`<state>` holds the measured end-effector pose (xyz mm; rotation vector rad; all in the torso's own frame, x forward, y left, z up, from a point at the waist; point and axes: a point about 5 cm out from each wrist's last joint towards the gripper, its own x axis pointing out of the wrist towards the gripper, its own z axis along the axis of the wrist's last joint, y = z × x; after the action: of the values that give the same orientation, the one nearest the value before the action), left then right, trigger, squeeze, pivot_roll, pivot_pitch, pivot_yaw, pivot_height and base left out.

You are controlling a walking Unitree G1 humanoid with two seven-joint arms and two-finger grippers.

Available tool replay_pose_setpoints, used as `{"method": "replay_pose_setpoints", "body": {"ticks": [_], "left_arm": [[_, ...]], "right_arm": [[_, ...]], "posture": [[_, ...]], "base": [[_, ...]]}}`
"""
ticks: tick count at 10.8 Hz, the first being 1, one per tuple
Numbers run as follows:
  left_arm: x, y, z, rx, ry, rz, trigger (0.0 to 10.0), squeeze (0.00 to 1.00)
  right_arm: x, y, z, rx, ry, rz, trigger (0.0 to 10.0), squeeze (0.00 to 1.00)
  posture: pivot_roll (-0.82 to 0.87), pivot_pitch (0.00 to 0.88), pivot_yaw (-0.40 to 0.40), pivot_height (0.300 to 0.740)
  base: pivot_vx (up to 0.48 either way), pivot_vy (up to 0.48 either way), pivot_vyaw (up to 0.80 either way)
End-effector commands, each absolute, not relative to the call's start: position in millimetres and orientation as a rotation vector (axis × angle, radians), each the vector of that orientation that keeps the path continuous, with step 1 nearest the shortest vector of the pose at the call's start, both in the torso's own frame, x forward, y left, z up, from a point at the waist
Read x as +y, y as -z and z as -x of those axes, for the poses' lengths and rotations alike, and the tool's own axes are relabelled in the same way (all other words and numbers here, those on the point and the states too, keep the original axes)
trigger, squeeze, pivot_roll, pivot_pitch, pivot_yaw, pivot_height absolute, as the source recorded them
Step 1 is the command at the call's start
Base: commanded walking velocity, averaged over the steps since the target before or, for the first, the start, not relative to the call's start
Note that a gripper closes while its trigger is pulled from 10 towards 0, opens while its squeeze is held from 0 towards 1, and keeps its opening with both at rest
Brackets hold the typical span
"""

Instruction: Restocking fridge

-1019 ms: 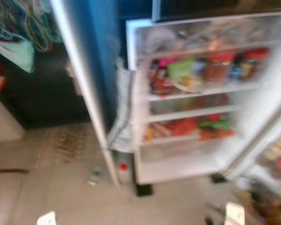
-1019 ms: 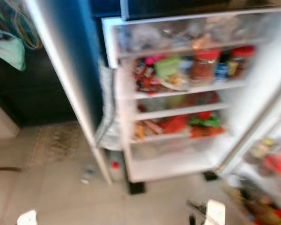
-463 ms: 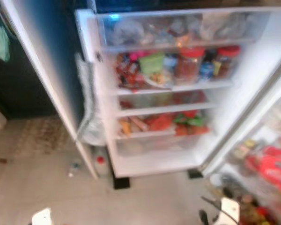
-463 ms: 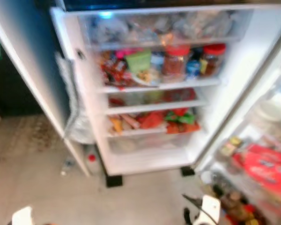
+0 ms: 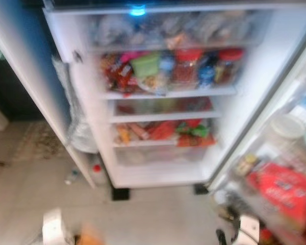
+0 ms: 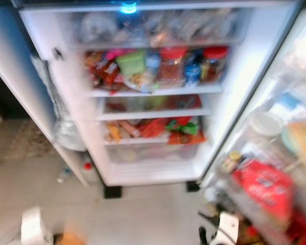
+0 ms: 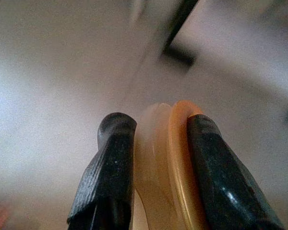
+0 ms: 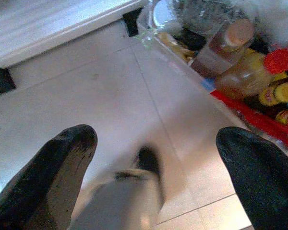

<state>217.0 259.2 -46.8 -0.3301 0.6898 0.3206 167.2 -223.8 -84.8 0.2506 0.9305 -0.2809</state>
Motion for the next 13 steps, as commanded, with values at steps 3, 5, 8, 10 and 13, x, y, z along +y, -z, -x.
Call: {"method": "replay_pose_setpoints", "body": {"ticks": [3, 5, 8, 10, 13], "left_arm": [[245, -7, -273, 0.322, -0.117, 0.345, 10.0, 0.00], [217, -34, -286, 0.170, 0.050, 0.482, 10.0, 0.00], [214, -11, -269, 0.191, -0.059, 0.726, 10.0, 0.00], [211, -23, -272, 0.167, -0.003, 0.738, 10.0, 0.00], [208, -28, -281, 0.166, 0.039, 0.743, 10.0, 0.00]], "right_arm": [[-235, 87, -156, 0.964, 0.292, -0.232, 10.0, 0.00], [-245, 86, -153, 0.976, 0.296, -0.220, 10.0, 0.00], [-247, 84, -156, 0.963, 0.298, -0.234, 10.0, 0.00], [-251, 82, -159, 0.953, 0.297, -0.232, 10.0, 0.00], [-245, 84, -158, 0.947, 0.306, -0.253, 10.0, 0.00]], "posture": [[0.02, 0.077, -0.004, 0.740], [0.01, 0.074, 0.002, 0.740], [0.01, 0.059, 0.005, 0.740], [0.02, 0.057, 0.006, 0.740], [0.01, 0.073, 0.009, 0.740]], "base": [[0.000, 0.000, 0.00], [0.000, 0.000, 0.00], [0.000, 0.000, 0.00], [0.000, 0.000, 0.00], [0.166, 0.000, 0.00]]}}
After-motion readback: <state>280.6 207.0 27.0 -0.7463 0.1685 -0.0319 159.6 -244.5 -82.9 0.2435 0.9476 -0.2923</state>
